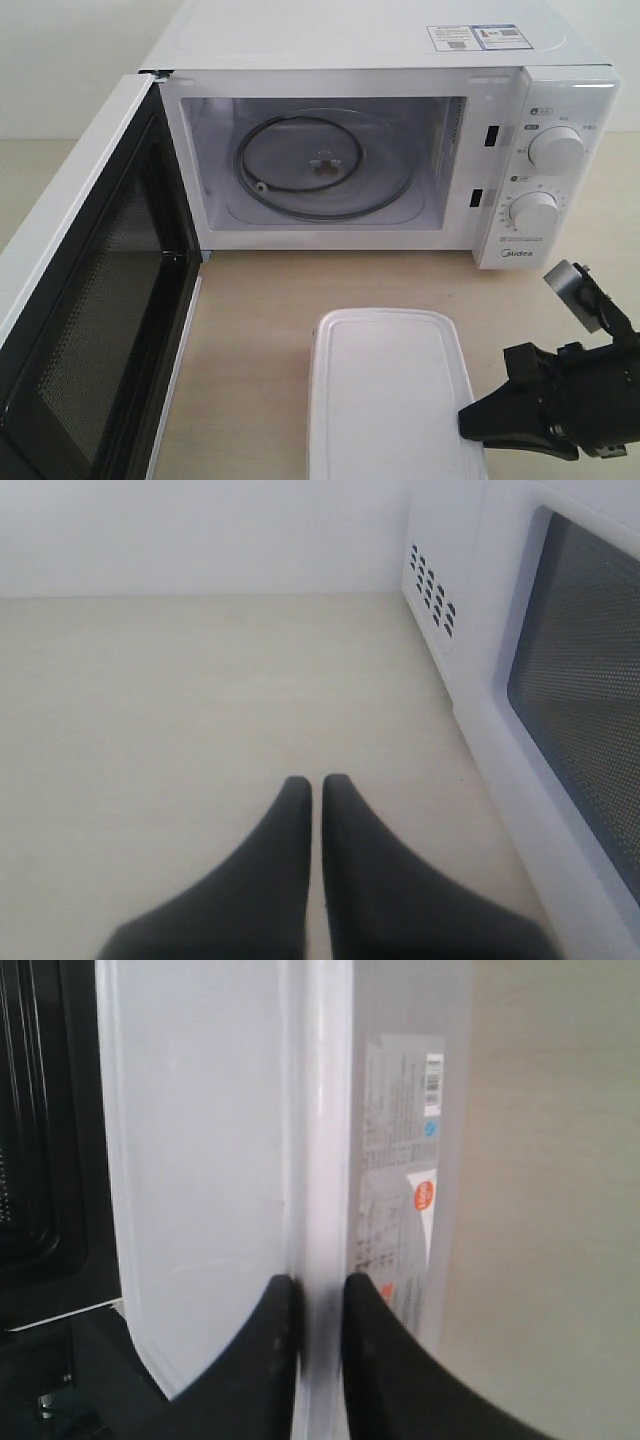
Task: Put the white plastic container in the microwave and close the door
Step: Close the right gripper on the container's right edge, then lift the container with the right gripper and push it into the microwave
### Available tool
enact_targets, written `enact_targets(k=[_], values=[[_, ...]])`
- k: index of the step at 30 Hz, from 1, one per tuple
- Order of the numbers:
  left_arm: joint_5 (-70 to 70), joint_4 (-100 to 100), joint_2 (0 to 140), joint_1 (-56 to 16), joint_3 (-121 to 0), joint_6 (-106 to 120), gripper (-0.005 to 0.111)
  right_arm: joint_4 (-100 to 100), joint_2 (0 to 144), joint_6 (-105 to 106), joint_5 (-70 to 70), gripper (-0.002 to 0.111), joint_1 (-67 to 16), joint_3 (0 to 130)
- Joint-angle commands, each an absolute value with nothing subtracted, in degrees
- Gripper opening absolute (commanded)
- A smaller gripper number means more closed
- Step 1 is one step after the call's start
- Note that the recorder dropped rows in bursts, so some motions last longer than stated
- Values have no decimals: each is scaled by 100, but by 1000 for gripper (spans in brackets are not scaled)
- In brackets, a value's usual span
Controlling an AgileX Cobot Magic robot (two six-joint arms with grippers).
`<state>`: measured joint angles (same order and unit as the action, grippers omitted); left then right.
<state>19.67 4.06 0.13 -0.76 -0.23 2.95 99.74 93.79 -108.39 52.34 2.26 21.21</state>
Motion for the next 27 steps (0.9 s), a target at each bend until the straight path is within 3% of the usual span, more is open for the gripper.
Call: enact_targets(k=[1,27], values=[[1952,402,0,-64,0,307,4,9995,9380,-10554,5195,0,212,2133],[1952,402,0,-64,0,307,4,8047,9380,-9489,5760,0,37,2140]])
